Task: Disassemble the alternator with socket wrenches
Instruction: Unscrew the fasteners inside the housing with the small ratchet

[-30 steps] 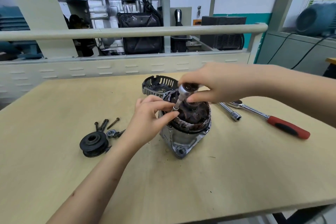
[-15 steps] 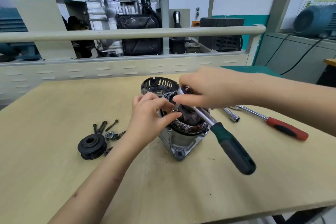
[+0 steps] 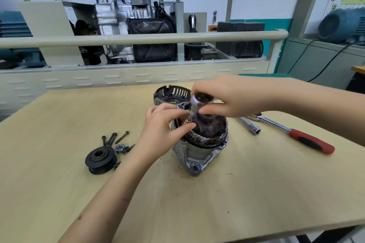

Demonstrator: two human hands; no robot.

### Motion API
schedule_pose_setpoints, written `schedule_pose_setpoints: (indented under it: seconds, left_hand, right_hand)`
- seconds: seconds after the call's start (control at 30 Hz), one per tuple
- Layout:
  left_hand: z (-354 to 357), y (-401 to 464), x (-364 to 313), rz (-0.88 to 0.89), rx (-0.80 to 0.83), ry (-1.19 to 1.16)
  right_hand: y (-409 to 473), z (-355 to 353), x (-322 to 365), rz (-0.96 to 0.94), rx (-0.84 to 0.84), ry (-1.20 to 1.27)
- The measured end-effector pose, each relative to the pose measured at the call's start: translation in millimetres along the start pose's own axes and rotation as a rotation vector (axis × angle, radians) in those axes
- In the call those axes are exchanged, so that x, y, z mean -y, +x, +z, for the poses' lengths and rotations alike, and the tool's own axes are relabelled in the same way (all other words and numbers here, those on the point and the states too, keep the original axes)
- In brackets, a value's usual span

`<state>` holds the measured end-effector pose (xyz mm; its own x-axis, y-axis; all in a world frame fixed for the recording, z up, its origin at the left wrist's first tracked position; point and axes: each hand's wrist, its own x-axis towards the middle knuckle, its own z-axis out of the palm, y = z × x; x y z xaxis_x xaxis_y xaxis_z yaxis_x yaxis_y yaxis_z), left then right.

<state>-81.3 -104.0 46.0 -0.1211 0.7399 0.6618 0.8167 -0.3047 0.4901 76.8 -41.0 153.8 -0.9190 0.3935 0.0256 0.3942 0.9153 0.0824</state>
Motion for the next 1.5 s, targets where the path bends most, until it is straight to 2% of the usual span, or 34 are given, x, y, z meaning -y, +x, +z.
schedule_pose_setpoints:
  seconds: [0.07, 0.17, 0.27, 0.4, 0.57, 0.63, 0.77, 0.97, 1.13, 1.3, 1.4, 1.5]
  left_hand:
    - [-1.1, -0.9, 2.1, -0.015, 0.012, -0.042]
    - [2.5, 0.4, -4.3, -0.009, -0.057, 0.08]
    - [5.2, -0.5, -4.7, 0.013, -0.089, 0.146]
    - [-0.7, -2.3, 4.0, -0.016, 0.013, -0.001]
    - [8.4, -1.9, -1.2, -0.034, -0.082, 0.121]
    - [9.0, -1.6, 0.3, -0.028, -0.087, 0.112]
    - [3.7, -3.9, 4.5, -0.043, -0.026, -0.069]
    - [12.9, -3.8, -1.0, -0.022, -0.152, 0.085]
    - [5.8, -5.9, 7.0, -0.002, -0.088, 0.002]
    - [8.5, -4.9, 0.8, 0.024, -0.123, 0.198]
    - [4.5, -5.0, 4.1, 0.013, -0.111, 0.11]
    - [0.7, -3.0, 10.1, -0.009, -0.015, -0.005]
  right_hand:
    - [-0.1, 0.0, -0.9, -0.008, -0.008, -0.044]
    - [1.8, 1.8, 4.9, 0.037, -0.097, -0.178]
    - [0.6, 6.3, 5.1, -0.018, -0.141, -0.112]
    - [-0.5, 2.9, -1.2, -0.079, -0.048, 0.022]
    - [5.4, 5.5, 4.0, 0.034, -0.114, -0.19]
    - [6.3, 7.8, 3.4, 0.027, -0.114, -0.11]
    - [3.3, 3.1, -2.4, -0.047, -0.039, 0.051]
    - [5.7, 1.4, 4.6, 0.054, -0.131, -0.213]
    - [6.1, 0.5, -1.8, -0.043, -0.08, -0.147]
    - [8.5, 0.0, 4.8, 0.023, -0.126, -0.244]
    - [8.2, -0.5, 5.3, -0.015, -0.116, -0.137]
    - [8.8, -3.3, 2.4, -0.036, -0.032, -0.086]
